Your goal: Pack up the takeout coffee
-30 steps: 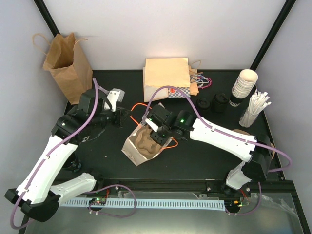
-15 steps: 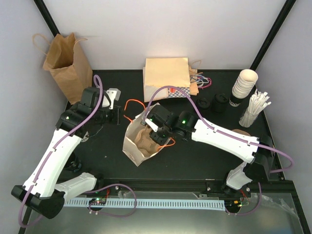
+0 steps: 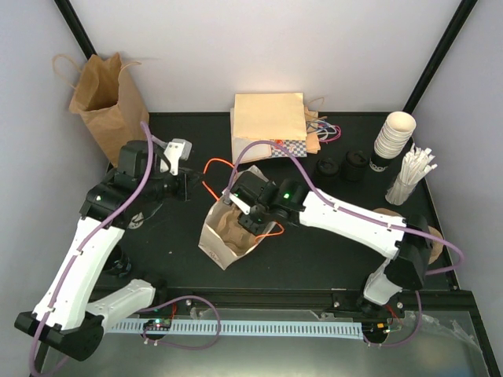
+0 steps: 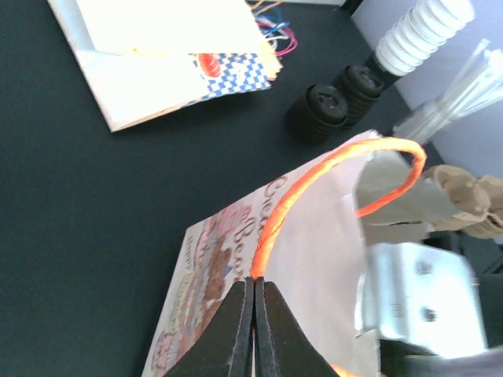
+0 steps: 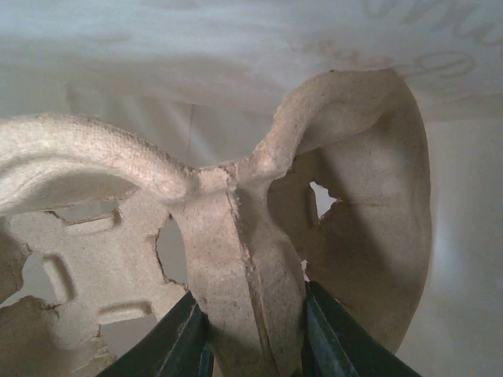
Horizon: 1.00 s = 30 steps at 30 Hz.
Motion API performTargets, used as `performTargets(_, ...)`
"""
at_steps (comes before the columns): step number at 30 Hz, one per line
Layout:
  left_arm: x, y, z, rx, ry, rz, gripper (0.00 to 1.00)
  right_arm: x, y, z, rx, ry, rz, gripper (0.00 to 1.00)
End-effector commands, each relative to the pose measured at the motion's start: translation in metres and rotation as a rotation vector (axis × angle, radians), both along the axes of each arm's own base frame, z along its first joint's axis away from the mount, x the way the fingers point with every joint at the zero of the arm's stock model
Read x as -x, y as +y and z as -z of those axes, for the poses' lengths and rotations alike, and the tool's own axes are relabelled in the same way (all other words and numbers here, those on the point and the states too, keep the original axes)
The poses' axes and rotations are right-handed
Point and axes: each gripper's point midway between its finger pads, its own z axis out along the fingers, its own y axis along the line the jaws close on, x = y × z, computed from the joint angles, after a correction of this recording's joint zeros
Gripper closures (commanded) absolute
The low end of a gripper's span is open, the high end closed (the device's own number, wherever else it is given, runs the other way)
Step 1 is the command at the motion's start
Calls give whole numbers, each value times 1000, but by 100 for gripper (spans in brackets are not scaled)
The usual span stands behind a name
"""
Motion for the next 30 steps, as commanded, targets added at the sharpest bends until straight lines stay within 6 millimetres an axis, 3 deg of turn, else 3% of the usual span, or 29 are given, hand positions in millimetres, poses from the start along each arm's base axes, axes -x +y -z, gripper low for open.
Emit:
performTargets(1, 3, -10, -27, 84, -72, 50, 98, -1, 8, 8, 40, 21, 10, 69)
performTargets(14, 0, 33, -25, -20, -98, -181, 98, 4, 16, 31, 68, 77, 17, 69)
performTargets(20, -2, 50, -10, -78, -63, -261, 98, 4, 21, 36, 74, 80, 18, 69)
performTargets(30, 5, 40, -24, -12, -117, -203, 99, 3, 28, 52, 111, 98, 23, 69)
